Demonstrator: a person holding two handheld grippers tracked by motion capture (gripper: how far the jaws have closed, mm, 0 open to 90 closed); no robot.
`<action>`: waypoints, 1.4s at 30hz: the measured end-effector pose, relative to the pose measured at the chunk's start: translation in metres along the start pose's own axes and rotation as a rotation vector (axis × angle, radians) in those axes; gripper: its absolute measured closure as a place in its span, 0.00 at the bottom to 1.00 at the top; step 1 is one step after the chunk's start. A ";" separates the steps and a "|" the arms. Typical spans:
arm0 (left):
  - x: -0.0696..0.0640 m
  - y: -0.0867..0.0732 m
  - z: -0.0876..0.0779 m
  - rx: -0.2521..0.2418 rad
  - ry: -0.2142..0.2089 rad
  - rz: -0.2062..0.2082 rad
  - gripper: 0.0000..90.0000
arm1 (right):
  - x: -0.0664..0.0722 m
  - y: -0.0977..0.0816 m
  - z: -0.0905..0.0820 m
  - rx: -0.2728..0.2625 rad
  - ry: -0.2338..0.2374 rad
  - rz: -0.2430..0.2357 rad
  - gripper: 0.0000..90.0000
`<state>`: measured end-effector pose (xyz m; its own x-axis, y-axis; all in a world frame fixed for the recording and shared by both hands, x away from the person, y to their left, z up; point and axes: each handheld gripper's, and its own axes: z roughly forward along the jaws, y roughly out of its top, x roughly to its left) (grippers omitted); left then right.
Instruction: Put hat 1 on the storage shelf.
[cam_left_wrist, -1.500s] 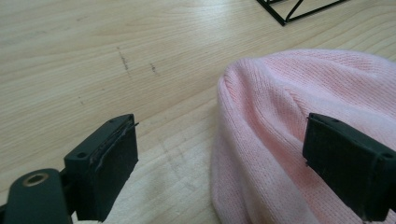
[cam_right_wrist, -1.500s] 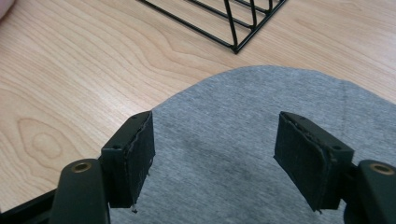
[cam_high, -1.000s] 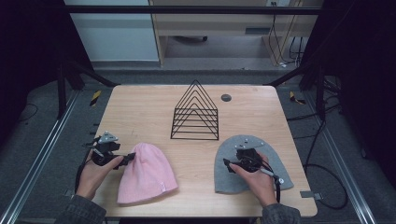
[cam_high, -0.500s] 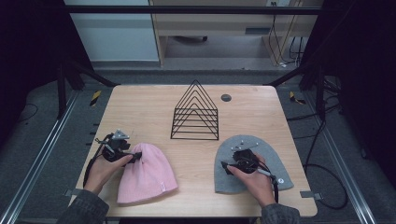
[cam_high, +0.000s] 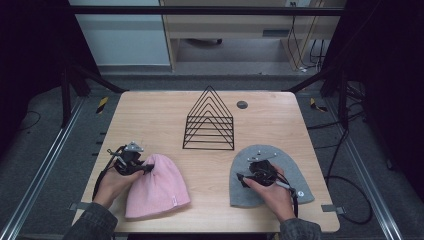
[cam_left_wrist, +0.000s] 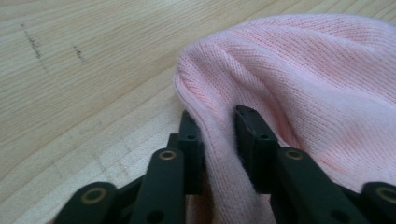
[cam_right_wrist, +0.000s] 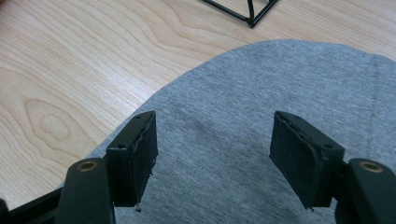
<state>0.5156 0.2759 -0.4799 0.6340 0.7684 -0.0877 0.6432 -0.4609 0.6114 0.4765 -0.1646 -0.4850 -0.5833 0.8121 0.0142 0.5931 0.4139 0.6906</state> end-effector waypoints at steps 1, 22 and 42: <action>0.000 0.000 0.000 0.005 0.012 -0.001 0.85 | 0.000 0.000 0.000 0.002 0.002 -0.001 0.35; -0.035 0.009 -0.057 -0.157 0.107 0.136 0.89 | 0.000 0.002 -0.006 -0.033 -0.042 -0.009 0.33; -0.070 0.065 -0.127 -0.218 0.170 0.329 0.90 | 0.050 0.048 -0.036 -0.136 0.072 -0.153 0.34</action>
<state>0.4582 0.2487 -0.3339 0.6991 0.6663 0.2594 0.3011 -0.6034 0.7384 0.4560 -0.1192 -0.4253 -0.7020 0.7104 -0.0502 0.4167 0.4669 0.7800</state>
